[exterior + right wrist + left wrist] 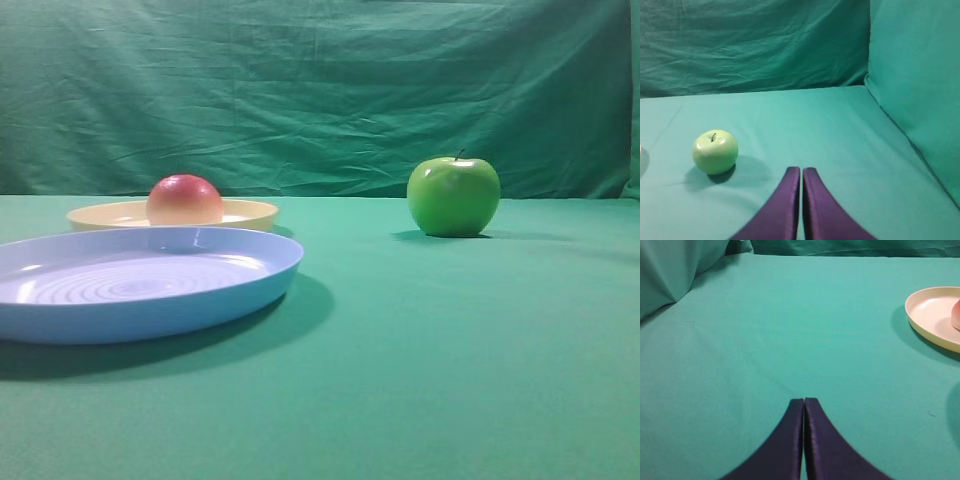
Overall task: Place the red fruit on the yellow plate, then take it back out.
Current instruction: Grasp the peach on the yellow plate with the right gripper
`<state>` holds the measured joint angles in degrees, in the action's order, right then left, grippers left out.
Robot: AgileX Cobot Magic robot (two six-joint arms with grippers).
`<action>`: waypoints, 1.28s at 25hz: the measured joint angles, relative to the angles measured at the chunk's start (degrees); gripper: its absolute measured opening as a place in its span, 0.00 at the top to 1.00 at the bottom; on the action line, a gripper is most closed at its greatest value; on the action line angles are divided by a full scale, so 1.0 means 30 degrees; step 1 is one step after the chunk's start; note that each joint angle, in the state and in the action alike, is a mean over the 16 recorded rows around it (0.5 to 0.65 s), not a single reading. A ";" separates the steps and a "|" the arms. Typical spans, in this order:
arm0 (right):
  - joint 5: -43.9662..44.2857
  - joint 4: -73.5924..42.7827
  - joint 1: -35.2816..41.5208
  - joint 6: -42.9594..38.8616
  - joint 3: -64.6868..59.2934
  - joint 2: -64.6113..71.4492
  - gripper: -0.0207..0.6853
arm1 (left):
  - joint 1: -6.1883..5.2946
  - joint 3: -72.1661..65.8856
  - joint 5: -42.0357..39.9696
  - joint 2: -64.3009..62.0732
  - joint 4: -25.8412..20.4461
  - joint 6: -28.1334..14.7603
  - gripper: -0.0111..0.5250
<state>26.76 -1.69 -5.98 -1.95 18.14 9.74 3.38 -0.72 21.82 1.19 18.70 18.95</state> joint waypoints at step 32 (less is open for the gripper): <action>-0.1151 0.0344 0.0619 0.0207 -0.6413 -0.3468 0.97 | 0.0000 0.0000 0.0000 0.0000 0.0000 0.0000 0.98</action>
<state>23.31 -0.66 -4.12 -1.33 -1.09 -0.66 3.38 -0.72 21.82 1.19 18.70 18.95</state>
